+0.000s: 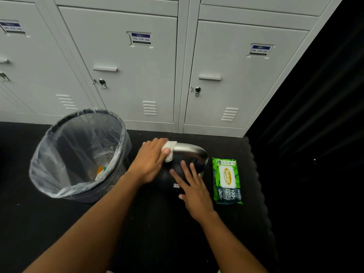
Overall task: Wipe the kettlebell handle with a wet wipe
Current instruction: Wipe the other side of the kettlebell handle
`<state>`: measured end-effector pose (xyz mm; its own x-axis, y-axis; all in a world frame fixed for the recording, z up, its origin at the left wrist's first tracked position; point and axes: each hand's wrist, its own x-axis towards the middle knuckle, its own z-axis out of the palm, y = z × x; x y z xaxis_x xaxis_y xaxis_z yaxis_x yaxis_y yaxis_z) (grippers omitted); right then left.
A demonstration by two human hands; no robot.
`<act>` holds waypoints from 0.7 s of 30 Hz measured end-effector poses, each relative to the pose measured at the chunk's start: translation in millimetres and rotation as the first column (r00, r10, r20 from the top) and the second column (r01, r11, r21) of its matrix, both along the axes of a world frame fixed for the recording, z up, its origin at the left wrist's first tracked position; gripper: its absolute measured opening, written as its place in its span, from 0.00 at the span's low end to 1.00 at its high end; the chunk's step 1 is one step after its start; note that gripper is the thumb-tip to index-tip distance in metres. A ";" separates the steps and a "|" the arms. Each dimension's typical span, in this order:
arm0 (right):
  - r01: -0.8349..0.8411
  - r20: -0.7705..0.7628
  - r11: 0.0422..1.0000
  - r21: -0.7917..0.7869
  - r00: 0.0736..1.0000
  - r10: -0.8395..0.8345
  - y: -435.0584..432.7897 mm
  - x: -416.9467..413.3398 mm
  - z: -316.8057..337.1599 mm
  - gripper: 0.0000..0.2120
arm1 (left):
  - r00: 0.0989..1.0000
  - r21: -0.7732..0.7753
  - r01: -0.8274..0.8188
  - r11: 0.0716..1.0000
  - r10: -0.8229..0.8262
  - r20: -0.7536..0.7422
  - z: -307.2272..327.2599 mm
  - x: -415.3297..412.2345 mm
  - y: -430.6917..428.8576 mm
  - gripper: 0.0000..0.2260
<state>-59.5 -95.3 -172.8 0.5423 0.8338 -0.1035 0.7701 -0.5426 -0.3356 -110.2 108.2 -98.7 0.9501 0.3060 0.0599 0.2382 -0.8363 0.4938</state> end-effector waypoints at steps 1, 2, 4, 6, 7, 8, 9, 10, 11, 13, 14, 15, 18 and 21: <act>0.003 -0.001 1.000 0.001 1.000 -0.003 0.2 -0.6 -0.1 0.50 | 1.000 -0.027 -0.013 1.000 0.013 0.014 -0.5 -1.7 -0.1 0.23; 0.006 0.001 1.000 0.003 1.000 -0.006 0.6 -0.6 -0.3 0.50 | 1.000 -0.024 -0.022 0.999 0.022 0.020 2.0 -0.6 -2.8 0.22; 0.000 0.002 1.000 0.001 1.000 0.000 1.2 -0.3 -0.9 0.50 | 1.000 0.075 0.000 0.997 0.000 0.009 13.1 7.1 -15.5 0.22; -0.003 0.008 1.000 -0.004 1.000 0.003 1.6 0.0 -4.2 0.48 | 0.996 0.241 0.085 0.967 -0.073 -0.058 22.9 21.2 -34.2 0.22; 0.005 0.017 1.000 0.001 1.000 -0.005 2.0 -0.2 -6.5 0.46 | 0.990 0.308 0.127 0.943 -0.102 -0.097 25.3 30.3 -45.1 0.20; 0.015 0.030 1.000 0.017 0.999 -0.015 2.5 -0.5 -8.6 0.41 | 0.983 0.368 0.165 0.915 -0.123 -0.135 26.2 39.8 -56.4 0.19; 0.025 0.044 0.999 0.039 0.999 -0.027 3.0 -0.7 -10.6 0.36 | 0.976 0.420 0.199 0.885 -0.138 -0.171 27.2 48.8 -67.3 0.17; 0.039 0.051 0.997 0.060 0.998 -0.042 3.4 -0.3 -12.5 0.31 | 0.966 0.460 0.236 0.856 -0.153 -0.210 27.1 56.8 -76.4 0.17; 0.053 0.054 0.996 0.075 0.997 -0.057 3.4 -0.6 -13.1 0.28 | 0.956 0.490 0.270 0.829 -0.172 -0.236 26.4 61.7 -82.6 0.16; 0.055 0.054 0.995 0.086 0.997 -0.060 3.6 0.5 -13.1 0.30 | 0.955 0.517 0.288 0.806 -0.202 -0.216 25.1 65.9 -81.5 0.18; 0.047 0.056 0.996 0.082 0.997 -0.051 3.9 2.2 -12.5 0.32 | 0.961 0.506 0.272 0.818 -0.208 -0.181 25.2 64.8 -76.5 0.19; 0.032 0.049 0.997 0.069 0.998 -0.036 3.5 3.0 -11.0 0.34 | 0.967 0.481 0.255 0.839 -0.210 -0.146 25.0 61.0 -70.7 0.20; -0.018 0.011 1.000 0.019 1.000 0.017 1.5 5.0 -5.7 0.42 | 0.977 0.385 0.211 0.898 -0.195 -0.081 21.9 46.3 -50.2 0.19; -0.026 0.004 0.999 -0.023 1.000 0.026 0.0 4.7 1.3 0.48 | 0.989 0.269 0.138 0.953 -0.148 0.016 18.6 27.3 -28.6 0.20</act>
<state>-54.8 -95.2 -171.5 0.5209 0.8451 -0.1205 0.7856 -0.5298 -0.3195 -82.9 79.7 -80.2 0.9786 0.1350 0.1556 0.0924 -0.9628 0.2541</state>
